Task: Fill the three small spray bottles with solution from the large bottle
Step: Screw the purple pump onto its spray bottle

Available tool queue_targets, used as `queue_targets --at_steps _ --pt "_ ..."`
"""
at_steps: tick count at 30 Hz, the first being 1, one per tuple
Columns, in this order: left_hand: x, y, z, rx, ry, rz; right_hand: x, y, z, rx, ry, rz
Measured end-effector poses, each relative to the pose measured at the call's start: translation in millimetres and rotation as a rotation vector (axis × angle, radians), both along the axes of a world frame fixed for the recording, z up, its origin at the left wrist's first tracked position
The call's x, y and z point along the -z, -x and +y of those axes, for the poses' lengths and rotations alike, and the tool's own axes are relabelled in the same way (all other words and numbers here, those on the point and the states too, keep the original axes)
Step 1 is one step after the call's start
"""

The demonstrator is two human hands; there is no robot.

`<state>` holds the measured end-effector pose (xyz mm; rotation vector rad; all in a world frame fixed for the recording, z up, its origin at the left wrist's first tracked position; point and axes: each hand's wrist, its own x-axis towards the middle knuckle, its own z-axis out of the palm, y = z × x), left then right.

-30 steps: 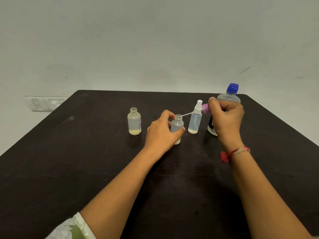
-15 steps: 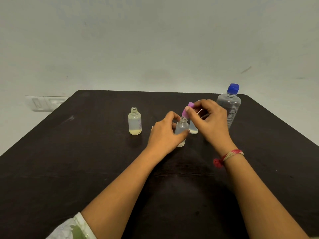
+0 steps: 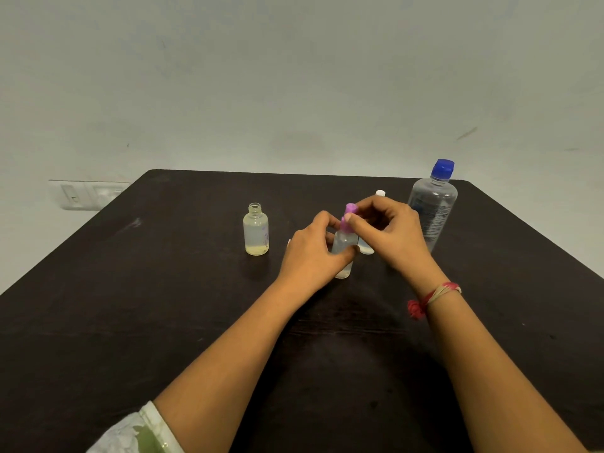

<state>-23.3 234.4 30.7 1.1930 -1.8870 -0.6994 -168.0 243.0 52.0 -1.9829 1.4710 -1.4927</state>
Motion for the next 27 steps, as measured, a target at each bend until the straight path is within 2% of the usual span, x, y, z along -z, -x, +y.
queue_targets --at_steps 5,9,13,21,25,27 --pt "-0.2 -0.5 0.4 0.000 0.003 0.002 1.0 1.6 -1.6 0.001 -0.063 -0.029" --pt "0.3 -0.1 -0.2 -0.004 -0.003 0.017 -0.7 3.5 0.0 -0.133 -0.126 -0.093" --pt "1.6 0.1 -1.8 -0.009 -0.010 0.011 -4.1 3.9 2.9 -0.234 -0.182 -0.072" --pt "3.1 -0.2 -2.8 -0.010 0.013 0.004 2.8 -0.1 -0.9 -0.021 -0.108 -0.019" --pt "3.9 -1.1 -5.5 -0.010 -0.007 0.025 -3.8 0.5 2.7 -0.194 -0.205 -0.126" --pt "3.4 -0.9 -5.5 -0.006 -0.012 0.028 -6.7 3.4 3.9 -0.225 -0.214 -0.108"
